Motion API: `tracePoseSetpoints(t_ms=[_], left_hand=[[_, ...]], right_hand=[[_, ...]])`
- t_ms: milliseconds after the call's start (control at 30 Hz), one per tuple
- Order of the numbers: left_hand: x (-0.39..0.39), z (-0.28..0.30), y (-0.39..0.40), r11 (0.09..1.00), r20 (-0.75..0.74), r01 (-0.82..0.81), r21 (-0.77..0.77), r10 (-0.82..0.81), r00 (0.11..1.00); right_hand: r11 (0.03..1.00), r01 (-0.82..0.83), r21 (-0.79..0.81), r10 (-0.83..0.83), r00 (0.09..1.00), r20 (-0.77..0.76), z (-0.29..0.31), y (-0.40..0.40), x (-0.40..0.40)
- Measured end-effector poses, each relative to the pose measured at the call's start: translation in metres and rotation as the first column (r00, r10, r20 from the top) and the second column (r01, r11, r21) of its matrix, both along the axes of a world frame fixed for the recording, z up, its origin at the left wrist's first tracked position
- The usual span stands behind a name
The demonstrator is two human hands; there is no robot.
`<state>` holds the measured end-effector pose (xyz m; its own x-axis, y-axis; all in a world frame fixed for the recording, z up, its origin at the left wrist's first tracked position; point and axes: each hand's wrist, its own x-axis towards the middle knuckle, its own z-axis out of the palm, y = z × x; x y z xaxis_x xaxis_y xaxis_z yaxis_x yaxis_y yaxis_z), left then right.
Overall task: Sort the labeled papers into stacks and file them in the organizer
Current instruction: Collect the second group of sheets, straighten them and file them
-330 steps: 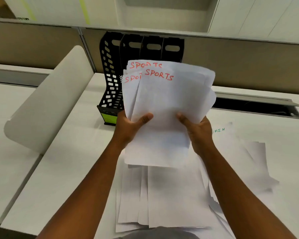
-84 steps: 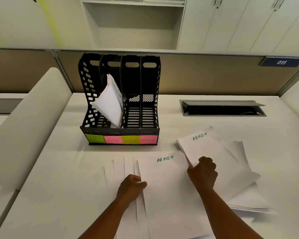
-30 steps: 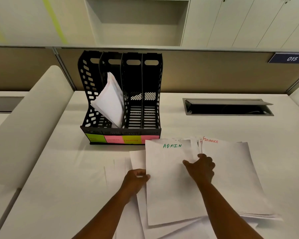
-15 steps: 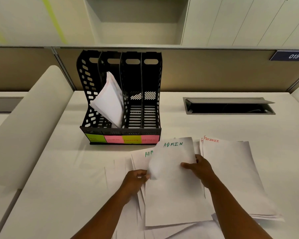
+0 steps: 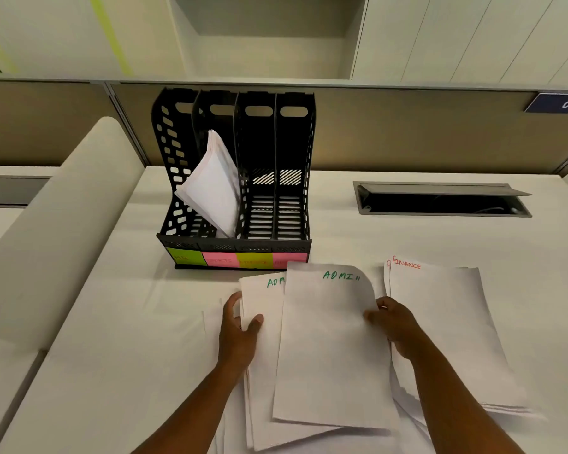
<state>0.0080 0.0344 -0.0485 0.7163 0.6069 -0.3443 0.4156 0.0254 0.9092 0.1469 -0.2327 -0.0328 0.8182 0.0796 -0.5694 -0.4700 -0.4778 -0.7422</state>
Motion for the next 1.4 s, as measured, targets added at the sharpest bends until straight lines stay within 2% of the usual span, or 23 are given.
tracePoseSetpoints(t_ms=[167, 267, 333, 500, 600, 700, 833, 900, 967, 1067, 1200, 1400], left_hand=[[0.0, 0.001, -0.004, 0.995, 0.038, -0.002, 0.095, -0.002, 0.999], [0.002, 0.0, -0.003, 0.993, -0.009, 0.027, 0.116, -0.026, 1.0], [0.002, 0.0, -0.002, 0.995, -0.029, 0.039, 0.089, -0.036, 0.999], [0.001, 0.004, 0.001, 0.998, -0.043, 0.062, -0.014, -0.062, 0.997], [-0.001, 0.006, 0.001, 0.991, 0.005, 0.094, -0.098, -0.094, 0.996], [-0.005, 0.006, 0.003, 0.986, 0.051, 0.11, -0.129, -0.104, 0.993], [-0.008, 0.005, 0.007, 0.981, -0.02, 0.088, -0.175, -0.093, 0.995], [-0.008, 0.005, 0.008, 0.983, -0.05, 0.034, -0.179, -0.044, 0.998], [-0.007, 0.008, 0.007, 0.98, -0.01, 0.039, -0.194, -0.041, 0.999], [-0.006, 0.01, 0.007, 0.992, 0.011, 0.052, -0.114, -0.051, 0.999], [-0.003, 0.008, 0.008, 0.995, 0.053, -0.059, -0.081, 0.064, 0.997], [0.002, 0.008, 0.017, 0.993, 0.031, -0.12, -0.019, 0.12, 0.992]], right_hand=[[0.969, -0.119, 0.217, 0.137, 0.988, -0.069, 0.006, -0.004, -0.006], [0.959, -0.142, 0.246, 0.164, 0.984, -0.069, 0.0, -0.006, -0.012], [0.958, -0.145, 0.246, 0.153, 0.988, -0.011, -0.002, -0.007, -0.016], [0.899, -0.214, 0.382, 0.159, 0.972, 0.172, -0.007, -0.005, -0.019], [0.888, -0.24, 0.391, 0.174, 0.965, 0.198, -0.006, 0.001, -0.017], [0.907, -0.162, 0.388, 0.075, 0.971, 0.229, -0.006, 0.006, -0.017], [0.956, -0.109, 0.274, 0.039, 0.968, 0.249, -0.007, 0.008, -0.02], [0.958, -0.089, 0.271, 0.022, 0.97, 0.242, -0.008, 0.007, -0.022], [0.952, -0.09, 0.294, 0.019, 0.971, 0.236, -0.009, 0.006, -0.022], [0.931, -0.135, 0.34, 0.068, 0.977, 0.202, -0.009, 0.008, -0.021], [0.935, -0.133, 0.328, 0.1, 0.988, 0.116, -0.004, 0.013, -0.021], [0.943, -0.067, 0.325, 0.031, 0.993, 0.115, -0.007, 0.002, -0.016]])
